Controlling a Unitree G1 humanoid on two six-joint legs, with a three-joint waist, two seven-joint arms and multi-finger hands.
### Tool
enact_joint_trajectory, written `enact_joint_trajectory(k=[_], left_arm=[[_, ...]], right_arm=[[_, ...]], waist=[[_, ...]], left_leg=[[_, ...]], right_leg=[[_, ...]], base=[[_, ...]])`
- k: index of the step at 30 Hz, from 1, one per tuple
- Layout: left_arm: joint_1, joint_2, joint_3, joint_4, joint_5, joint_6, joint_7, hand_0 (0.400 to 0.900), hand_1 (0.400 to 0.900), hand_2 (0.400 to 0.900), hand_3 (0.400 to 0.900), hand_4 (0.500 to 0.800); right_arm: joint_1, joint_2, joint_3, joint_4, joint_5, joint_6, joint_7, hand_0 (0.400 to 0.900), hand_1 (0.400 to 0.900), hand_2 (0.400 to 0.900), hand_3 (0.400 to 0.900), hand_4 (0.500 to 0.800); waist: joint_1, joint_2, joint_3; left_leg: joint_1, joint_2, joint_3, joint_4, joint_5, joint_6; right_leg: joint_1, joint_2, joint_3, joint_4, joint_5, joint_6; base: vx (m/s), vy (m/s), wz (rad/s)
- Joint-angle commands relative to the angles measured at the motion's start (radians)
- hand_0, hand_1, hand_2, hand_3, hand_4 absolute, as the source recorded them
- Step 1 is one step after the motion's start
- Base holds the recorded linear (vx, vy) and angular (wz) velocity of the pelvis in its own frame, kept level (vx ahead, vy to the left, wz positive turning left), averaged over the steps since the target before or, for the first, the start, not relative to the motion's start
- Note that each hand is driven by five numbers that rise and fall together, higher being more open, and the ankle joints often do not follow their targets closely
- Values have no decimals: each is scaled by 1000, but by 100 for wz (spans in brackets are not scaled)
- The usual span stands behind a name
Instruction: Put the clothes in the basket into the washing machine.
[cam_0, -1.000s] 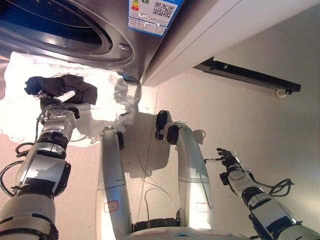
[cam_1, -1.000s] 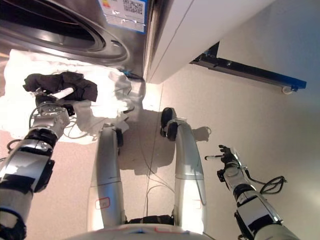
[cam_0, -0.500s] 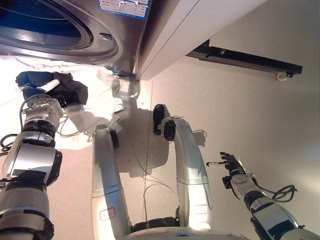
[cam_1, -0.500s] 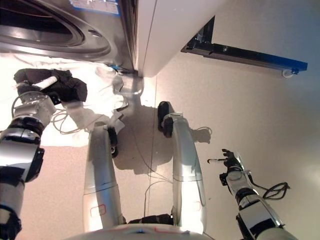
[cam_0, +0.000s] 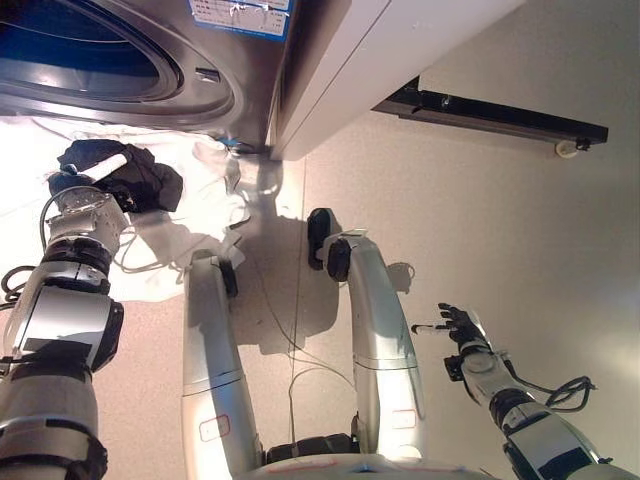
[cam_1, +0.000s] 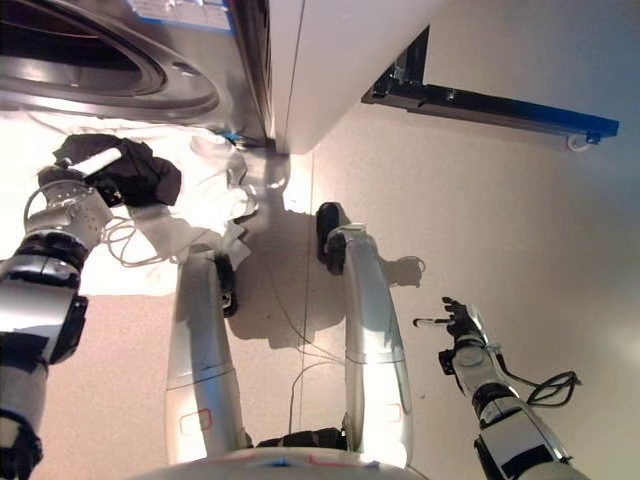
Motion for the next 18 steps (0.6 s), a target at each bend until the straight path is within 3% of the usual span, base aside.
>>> enact_joint_trajectory(k=[1,4,7,12,18], left_arm=[[-3,-6,7,-142,-41,-155,45,400,400,400,400,500],[36,-11,28,-258,-8,-197,133,400,400,400,400,500],[84,8,52,-347,88,-192,219,400,400,400,400,500],[108,45,74,-425,126,-156,267,400,400,400,400,500],[85,96,66,-437,155,-116,278,400,400,400,400,500]], right_arm=[[175,-94,-26,12,10,5,-56,900,900,900,900,800],[182,-90,-31,8,11,3,-66,900,900,900,900,800],[191,-93,-36,-4,11,11,-68,900,900,900,900,800],[189,-107,-47,-3,-4,16,-68,900,900,900,900,800],[162,-129,-46,7,-22,26,-57,900,900,900,900,800]], waist=[[6,5,-12],[21,18,-12],[35,34,-12],[44,65,-12],[40,102,-25]], left_leg=[[14,-21,8,-162,124,89],[40,-29,10,-178,130,85],[68,-35,11,-189,142,80],[107,-38,18,-206,167,71],[155,-31,29,-242,189,63]], right_leg=[[186,-8,28,-6,-140,-11],[215,-12,30,-23,-138,-6],[240,-20,30,-27,-141,-3],[272,-31,36,-33,-148,-1],[309,-39,39,-52,-150,3]], base=[[-7,2,11],[-8,-1,14],[10,17,12],[7,55,12],[-9,58,3]])
